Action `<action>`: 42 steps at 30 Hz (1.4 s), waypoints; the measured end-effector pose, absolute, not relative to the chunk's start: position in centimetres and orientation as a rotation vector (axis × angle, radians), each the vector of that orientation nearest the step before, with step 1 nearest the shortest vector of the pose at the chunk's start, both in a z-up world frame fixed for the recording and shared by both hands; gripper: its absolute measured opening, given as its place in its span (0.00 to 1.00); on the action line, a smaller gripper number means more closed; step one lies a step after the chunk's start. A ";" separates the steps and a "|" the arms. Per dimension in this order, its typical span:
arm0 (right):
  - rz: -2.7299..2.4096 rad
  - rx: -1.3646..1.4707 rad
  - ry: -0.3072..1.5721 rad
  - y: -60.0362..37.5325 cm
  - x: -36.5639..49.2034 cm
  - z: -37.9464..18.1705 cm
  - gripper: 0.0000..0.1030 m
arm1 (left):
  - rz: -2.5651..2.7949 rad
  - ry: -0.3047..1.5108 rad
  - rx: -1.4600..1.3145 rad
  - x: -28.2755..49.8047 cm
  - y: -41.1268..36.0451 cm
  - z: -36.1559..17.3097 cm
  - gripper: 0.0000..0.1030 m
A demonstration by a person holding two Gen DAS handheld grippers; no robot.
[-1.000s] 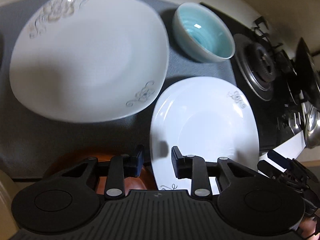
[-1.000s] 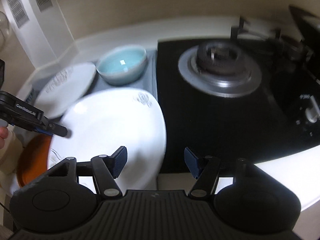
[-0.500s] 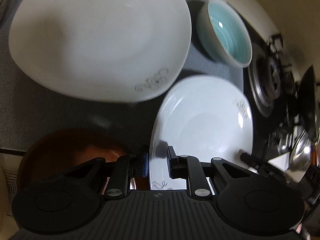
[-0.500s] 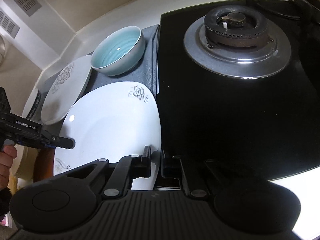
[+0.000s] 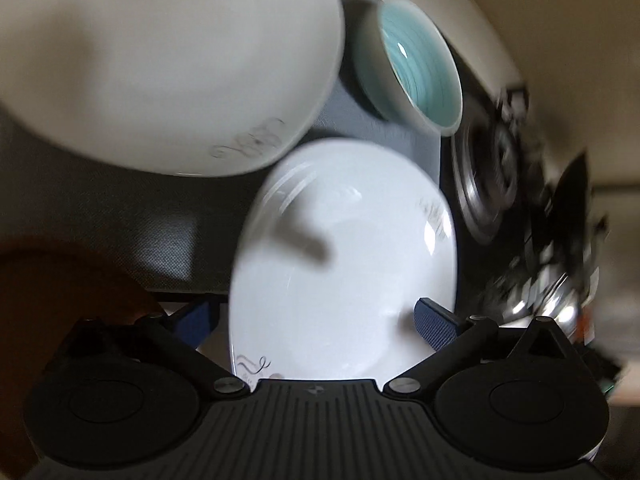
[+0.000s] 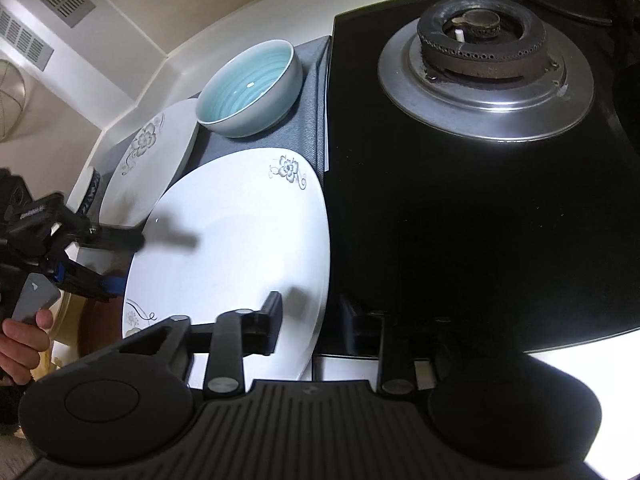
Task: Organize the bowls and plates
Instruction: 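Grasp the white square plate rim with the left gripper and lift it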
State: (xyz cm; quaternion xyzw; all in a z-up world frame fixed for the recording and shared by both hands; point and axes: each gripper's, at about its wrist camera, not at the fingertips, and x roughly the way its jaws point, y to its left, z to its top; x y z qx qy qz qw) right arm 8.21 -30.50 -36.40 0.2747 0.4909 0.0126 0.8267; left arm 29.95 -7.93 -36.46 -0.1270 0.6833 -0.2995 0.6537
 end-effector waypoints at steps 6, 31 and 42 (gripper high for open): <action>0.025 0.557 1.039 -30.1 8.0 -36.1 0.43 | -0.673 1.515 -0.159 28.9 -9.6 -35.7 0.98; 0.034 0.582 1.036 -31.4 7.3 -36.5 0.09 | -0.677 1.458 -0.181 27.9 -6.3 -36.1 0.33; 0.022 0.563 0.993 -30.9 6.6 -34.3 0.10 | -0.612 1.442 -0.123 26.3 -6.7 -33.6 0.33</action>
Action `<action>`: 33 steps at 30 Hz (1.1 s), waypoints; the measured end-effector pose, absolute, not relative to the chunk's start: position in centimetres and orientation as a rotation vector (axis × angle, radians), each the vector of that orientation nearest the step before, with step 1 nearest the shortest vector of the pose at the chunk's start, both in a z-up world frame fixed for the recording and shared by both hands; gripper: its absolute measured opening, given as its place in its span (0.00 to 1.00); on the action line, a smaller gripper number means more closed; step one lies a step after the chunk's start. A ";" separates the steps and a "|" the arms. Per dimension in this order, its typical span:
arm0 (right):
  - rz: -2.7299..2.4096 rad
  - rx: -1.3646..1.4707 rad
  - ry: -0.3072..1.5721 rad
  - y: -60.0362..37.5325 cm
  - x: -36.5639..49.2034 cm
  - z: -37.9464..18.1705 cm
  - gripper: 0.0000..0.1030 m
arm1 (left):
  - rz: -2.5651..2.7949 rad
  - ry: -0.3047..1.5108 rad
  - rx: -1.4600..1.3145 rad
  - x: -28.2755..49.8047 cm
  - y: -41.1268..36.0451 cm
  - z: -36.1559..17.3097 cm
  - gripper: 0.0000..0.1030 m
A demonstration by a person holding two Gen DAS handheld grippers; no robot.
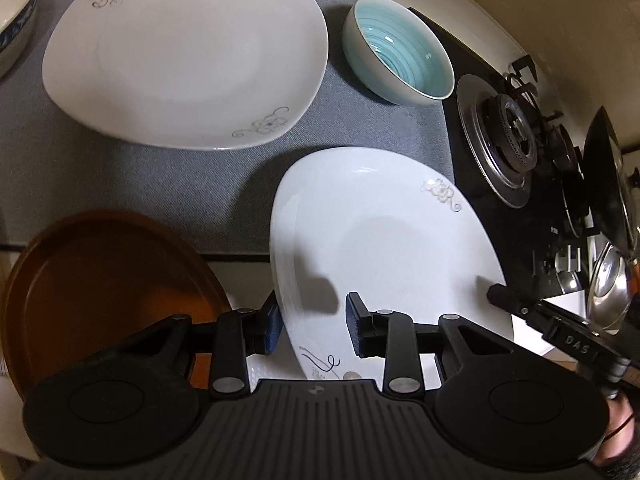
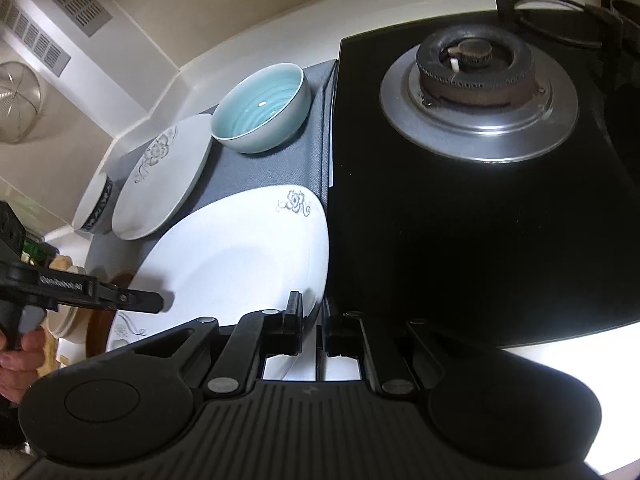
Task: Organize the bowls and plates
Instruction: 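Grasp the white square plate rim with the left gripper and lift it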
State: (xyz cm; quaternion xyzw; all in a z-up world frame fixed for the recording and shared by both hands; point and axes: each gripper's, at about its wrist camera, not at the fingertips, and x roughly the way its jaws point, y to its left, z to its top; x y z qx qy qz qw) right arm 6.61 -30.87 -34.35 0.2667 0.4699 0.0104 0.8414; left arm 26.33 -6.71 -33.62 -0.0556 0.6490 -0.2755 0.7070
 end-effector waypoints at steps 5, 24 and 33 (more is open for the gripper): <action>0.016 0.576 0.967 -30.9 6.3 -33.4 0.10 | -0.606 1.446 -0.089 25.8 -7.0 -32.5 0.33; 0.048 0.562 0.863 -26.6 8.6 -29.1 0.10 | -0.606 1.385 -0.183 28.9 -1.9 -27.8 0.33; 0.036 0.549 0.849 -22.0 12.9 -29.6 0.10 | -0.592 1.402 -0.179 33.8 1.8 -28.7 0.34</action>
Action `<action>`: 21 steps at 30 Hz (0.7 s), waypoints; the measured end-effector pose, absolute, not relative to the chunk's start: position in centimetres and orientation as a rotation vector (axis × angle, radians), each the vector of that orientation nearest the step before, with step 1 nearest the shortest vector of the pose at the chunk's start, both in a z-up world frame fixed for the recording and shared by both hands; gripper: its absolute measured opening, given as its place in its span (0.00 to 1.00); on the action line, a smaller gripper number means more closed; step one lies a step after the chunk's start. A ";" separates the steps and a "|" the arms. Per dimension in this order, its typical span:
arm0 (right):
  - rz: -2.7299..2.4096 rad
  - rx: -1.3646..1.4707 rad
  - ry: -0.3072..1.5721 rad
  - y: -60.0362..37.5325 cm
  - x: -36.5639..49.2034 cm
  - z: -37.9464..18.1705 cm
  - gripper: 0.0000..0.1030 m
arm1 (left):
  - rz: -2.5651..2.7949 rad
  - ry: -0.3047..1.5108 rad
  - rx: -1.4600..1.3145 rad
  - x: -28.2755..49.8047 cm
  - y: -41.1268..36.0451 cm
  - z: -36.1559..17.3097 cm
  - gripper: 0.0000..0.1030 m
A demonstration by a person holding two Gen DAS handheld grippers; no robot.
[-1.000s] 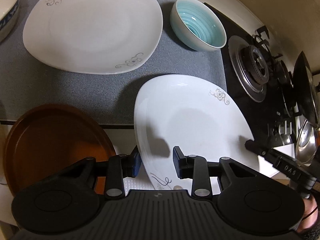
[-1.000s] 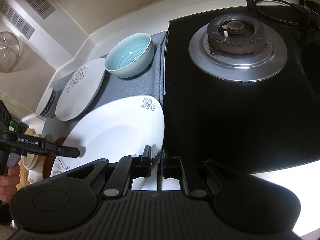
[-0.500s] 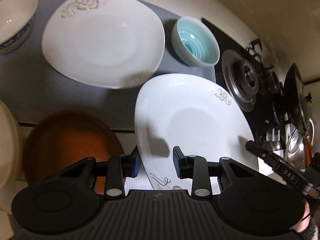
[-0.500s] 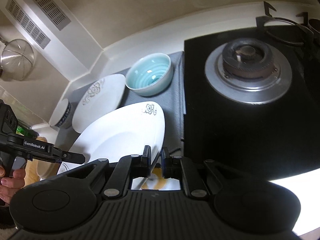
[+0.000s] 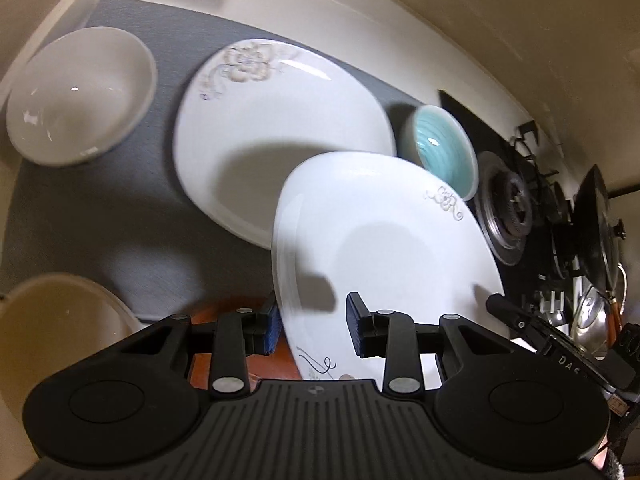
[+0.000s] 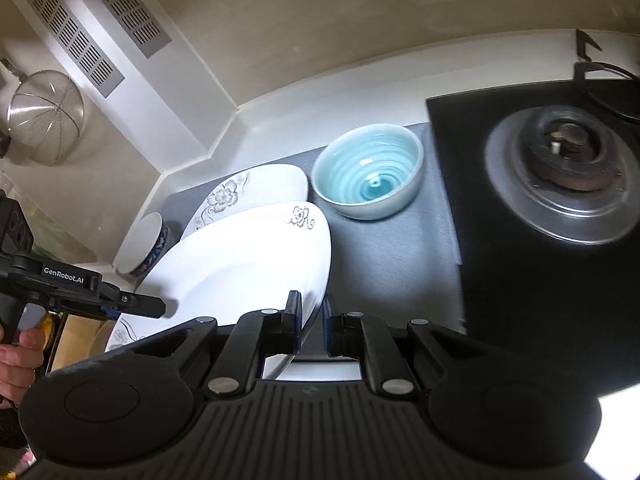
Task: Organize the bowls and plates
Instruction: 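Grasp the white square plate rim with the left gripper and lift it, then lower the plate onto the other white square plate, open left gripper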
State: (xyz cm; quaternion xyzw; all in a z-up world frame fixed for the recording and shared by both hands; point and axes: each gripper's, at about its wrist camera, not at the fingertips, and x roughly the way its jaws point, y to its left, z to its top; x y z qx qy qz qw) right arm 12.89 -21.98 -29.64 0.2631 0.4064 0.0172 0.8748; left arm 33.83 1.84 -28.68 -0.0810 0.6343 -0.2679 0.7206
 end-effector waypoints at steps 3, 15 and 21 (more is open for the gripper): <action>0.018 0.530 0.855 -20.5 14.5 -30.1 0.10 | -0.599 1.410 -0.155 35.7 2.9 -29.5 0.34; -0.063 0.530 0.873 -17.4 19.7 -32.2 0.10 | -0.624 1.430 -0.101 41.4 4.0 -32.3 0.34; -0.081 0.545 0.900 -17.1 20.9 -33.2 0.10 | -0.628 1.430 -0.095 42.6 4.3 -32.5 0.35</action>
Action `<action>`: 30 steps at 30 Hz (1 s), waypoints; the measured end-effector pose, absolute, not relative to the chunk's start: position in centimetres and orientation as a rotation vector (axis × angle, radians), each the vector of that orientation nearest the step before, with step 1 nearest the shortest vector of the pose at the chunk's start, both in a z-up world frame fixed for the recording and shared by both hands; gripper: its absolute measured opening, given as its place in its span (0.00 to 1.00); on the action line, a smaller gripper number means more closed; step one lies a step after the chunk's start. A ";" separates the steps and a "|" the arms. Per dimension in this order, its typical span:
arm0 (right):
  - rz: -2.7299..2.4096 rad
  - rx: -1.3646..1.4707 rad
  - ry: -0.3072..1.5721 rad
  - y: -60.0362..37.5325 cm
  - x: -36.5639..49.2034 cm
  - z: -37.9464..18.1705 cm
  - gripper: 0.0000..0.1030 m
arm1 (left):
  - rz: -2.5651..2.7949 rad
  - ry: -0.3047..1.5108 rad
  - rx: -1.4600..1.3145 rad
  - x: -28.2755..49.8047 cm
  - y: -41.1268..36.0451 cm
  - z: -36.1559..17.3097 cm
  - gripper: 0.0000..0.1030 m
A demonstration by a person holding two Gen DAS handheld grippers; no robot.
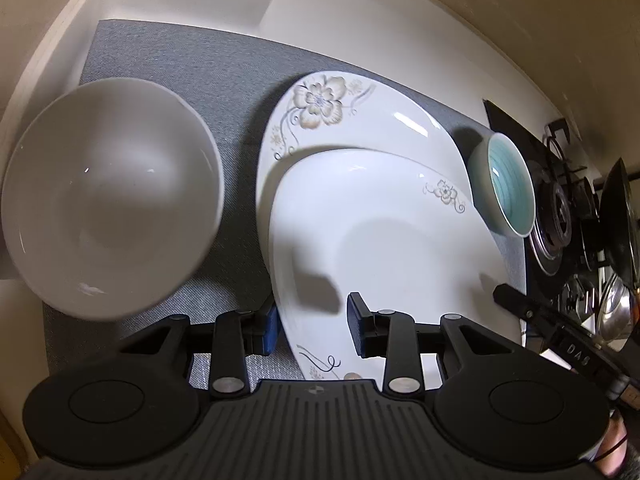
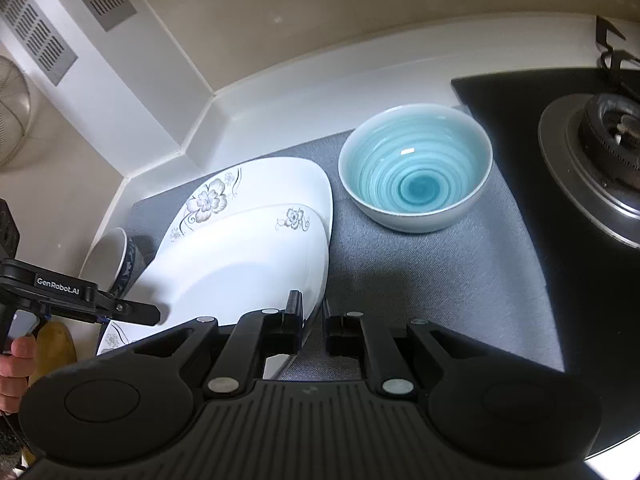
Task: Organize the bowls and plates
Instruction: 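Lower the plate onto the other white square plate, open left gripper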
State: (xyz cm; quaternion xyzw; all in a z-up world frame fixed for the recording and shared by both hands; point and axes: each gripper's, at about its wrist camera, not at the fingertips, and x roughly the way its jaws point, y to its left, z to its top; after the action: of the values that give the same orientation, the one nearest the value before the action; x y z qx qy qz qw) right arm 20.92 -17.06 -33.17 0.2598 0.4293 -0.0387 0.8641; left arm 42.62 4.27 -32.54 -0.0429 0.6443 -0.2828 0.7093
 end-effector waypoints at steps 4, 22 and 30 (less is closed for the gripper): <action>-0.113 0.551 0.885 -16.7 21.4 -33.5 0.09 | -0.639 1.425 -0.042 43.2 4.0 -32.8 0.35; -0.261 0.415 0.819 -14.0 22.8 -34.5 0.11 | -0.626 1.412 -0.197 41.8 7.6 -33.4 0.46; -0.254 0.379 0.827 -14.3 23.1 -33.8 0.20 | -0.584 1.373 -0.132 42.0 6.5 -34.3 0.46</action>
State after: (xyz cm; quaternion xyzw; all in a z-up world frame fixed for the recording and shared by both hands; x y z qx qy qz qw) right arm 23.07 -14.32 -33.79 0.1827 0.3982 -0.1223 0.8906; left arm 42.00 6.47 -34.28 -0.0598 0.6241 -0.2657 0.7324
